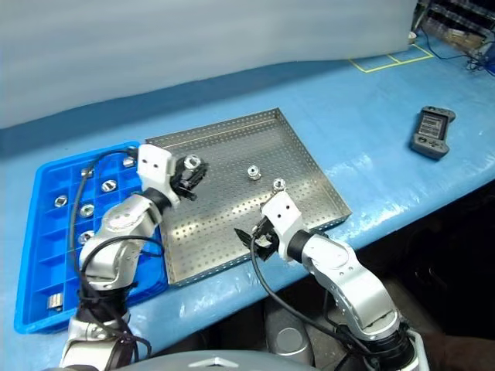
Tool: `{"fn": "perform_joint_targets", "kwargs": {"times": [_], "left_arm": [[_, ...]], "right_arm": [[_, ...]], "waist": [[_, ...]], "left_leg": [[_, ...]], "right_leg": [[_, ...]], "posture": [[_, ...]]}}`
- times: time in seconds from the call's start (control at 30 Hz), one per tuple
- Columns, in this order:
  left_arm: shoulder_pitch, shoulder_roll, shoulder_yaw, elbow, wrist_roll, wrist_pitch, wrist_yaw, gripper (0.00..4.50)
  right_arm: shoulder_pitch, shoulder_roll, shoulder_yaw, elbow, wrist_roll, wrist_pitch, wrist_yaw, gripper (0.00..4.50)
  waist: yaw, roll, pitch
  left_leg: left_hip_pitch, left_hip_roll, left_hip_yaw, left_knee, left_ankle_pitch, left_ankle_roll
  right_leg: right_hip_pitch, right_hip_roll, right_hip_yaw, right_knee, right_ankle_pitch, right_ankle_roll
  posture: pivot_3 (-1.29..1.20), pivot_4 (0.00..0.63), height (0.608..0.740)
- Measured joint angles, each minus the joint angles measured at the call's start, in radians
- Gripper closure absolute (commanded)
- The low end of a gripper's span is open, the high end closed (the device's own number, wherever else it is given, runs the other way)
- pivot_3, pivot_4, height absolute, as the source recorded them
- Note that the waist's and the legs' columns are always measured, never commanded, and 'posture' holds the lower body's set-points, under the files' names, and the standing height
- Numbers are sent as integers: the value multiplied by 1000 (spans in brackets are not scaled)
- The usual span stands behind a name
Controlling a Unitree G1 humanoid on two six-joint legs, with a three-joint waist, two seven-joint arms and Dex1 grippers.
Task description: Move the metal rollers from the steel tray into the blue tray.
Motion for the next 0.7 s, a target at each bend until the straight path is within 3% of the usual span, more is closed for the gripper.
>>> {"fn": "perform_joint_targets", "kwargs": {"times": [0.43,0.7], "left_arm": [[331,-8,187,-304,13,89,165,2749],[458,-37,226,-369,4,134,185,2749]], "right_arm": [[-122,28,86,127,1,-47,114,0],[-146,40,114,162,0,-78,151,0]], "waist": [[153,0,0],[195,-1,0]], "left_leg": [[-1,0,-1,0,0,0],[-1,0,-2,0,0,-1]], "right_leg": [[-3,-1,-3,0,0,-1],[-2,-1,-4,0,-4,-7]], "posture": [[70,150,740],[89,150,740]]}}
